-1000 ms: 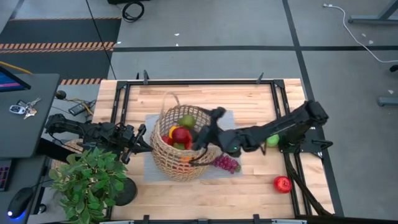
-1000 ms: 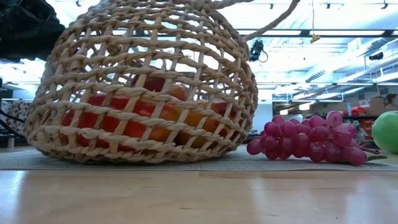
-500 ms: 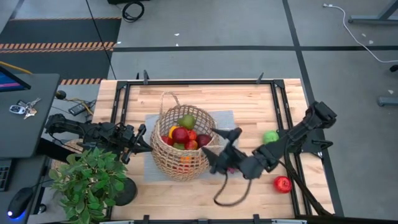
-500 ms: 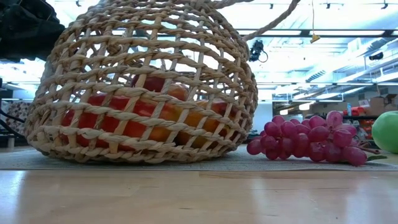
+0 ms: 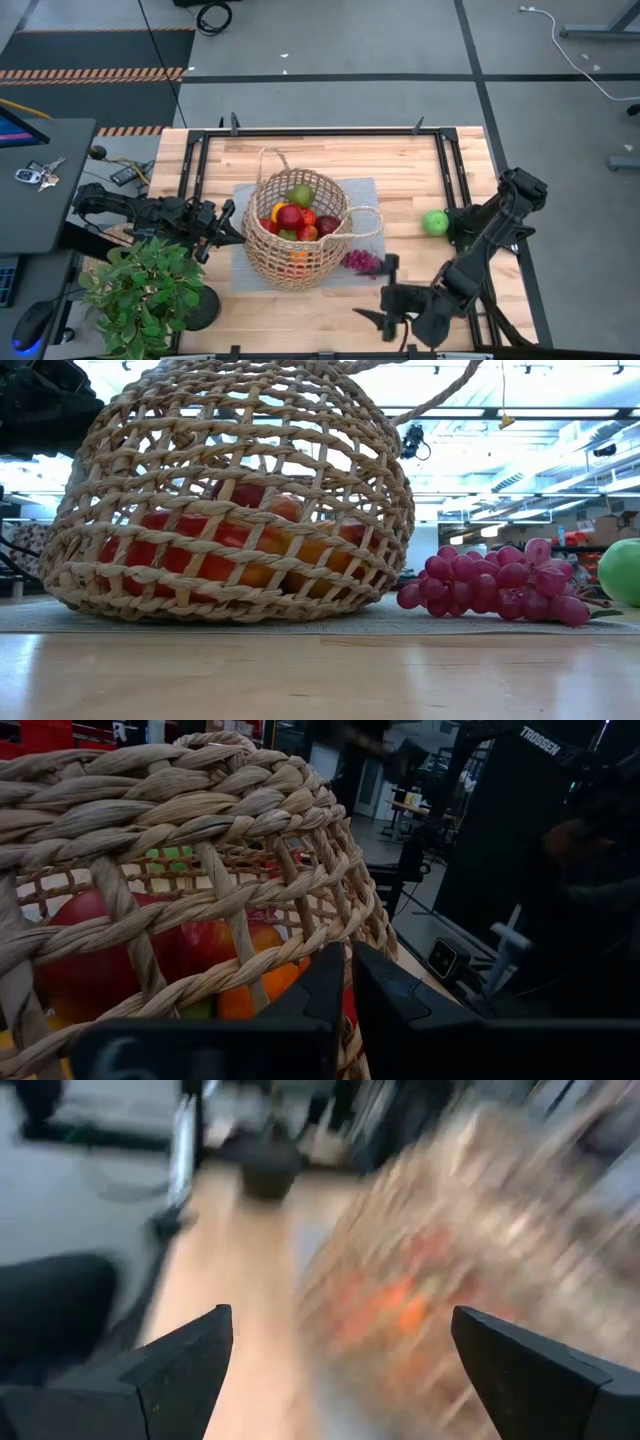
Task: Build produce basket
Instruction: Put the green apple into the basket
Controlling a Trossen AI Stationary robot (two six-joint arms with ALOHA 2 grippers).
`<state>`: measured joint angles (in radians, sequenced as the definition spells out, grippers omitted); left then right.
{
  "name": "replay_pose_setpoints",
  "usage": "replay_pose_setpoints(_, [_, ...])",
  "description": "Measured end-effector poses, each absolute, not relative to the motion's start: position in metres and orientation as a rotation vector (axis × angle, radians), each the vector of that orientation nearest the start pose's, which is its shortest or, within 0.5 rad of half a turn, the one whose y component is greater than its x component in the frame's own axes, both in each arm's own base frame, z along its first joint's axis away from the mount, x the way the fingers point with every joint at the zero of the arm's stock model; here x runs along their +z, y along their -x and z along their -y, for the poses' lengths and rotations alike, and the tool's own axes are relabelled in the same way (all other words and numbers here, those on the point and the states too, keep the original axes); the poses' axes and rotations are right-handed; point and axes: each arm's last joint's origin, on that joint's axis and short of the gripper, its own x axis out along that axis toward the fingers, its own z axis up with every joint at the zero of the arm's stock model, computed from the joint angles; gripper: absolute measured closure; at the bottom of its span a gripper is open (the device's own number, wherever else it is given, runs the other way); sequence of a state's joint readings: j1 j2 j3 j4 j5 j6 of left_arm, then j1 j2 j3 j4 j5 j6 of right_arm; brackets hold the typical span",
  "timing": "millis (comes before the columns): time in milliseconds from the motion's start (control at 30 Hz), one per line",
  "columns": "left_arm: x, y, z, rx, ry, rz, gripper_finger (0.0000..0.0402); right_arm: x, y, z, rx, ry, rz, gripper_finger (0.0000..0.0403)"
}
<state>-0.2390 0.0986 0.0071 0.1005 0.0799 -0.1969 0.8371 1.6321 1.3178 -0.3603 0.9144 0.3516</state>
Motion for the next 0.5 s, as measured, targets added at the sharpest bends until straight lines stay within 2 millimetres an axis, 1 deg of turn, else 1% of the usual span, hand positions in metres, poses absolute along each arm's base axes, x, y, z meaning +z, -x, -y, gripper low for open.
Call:
replay_pose_setpoints(133, [0.168, -0.1, 0.027, -0.319, 0.196, -0.023, 0.0374, 0.276, -0.237, -0.248, -0.074, -0.062, -0.669, 0.0023])
replay_pose_setpoints(200, [0.168, -0.1, 0.027, -0.319, 0.196, -0.023, 0.0373, 0.268, -0.229, -0.242, -0.111, -0.157, -0.82, 0.0023])
replay_pose_setpoints(267, [0.168, -0.1, 0.027, -0.319, 0.196, -0.022, 0.037, 0.261, -0.219, -0.233, -0.208, -0.231, -0.968, 0.0023])
replay_pose_setpoints(300, [0.168, -0.1, 0.027, -0.319, 0.196, -0.023, 0.0369, 0.258, -0.213, -0.228, -0.271, -0.238, -1.04, 0.0023])
replay_pose_setpoints(367, [0.168, -0.1, 0.027, -0.319, 0.196, -0.023, 0.0366, 0.254, -0.2, -0.213, -0.445, -0.21, -1.147, 0.0023])
replay_pose_setpoints(433, [0.168, -0.1, 0.027, -0.319, 0.196, -0.022, 0.0366, 0.255, -0.188, -0.199, -0.627, -0.163, -1.205, 0.0024])
replay_pose_setpoints(500, [0.168, -0.1, 0.027, -0.319, 0.196, -0.023, 0.0368, 0.258, -0.178, -0.19, -0.748, -0.116, -1.268, 0.0028])
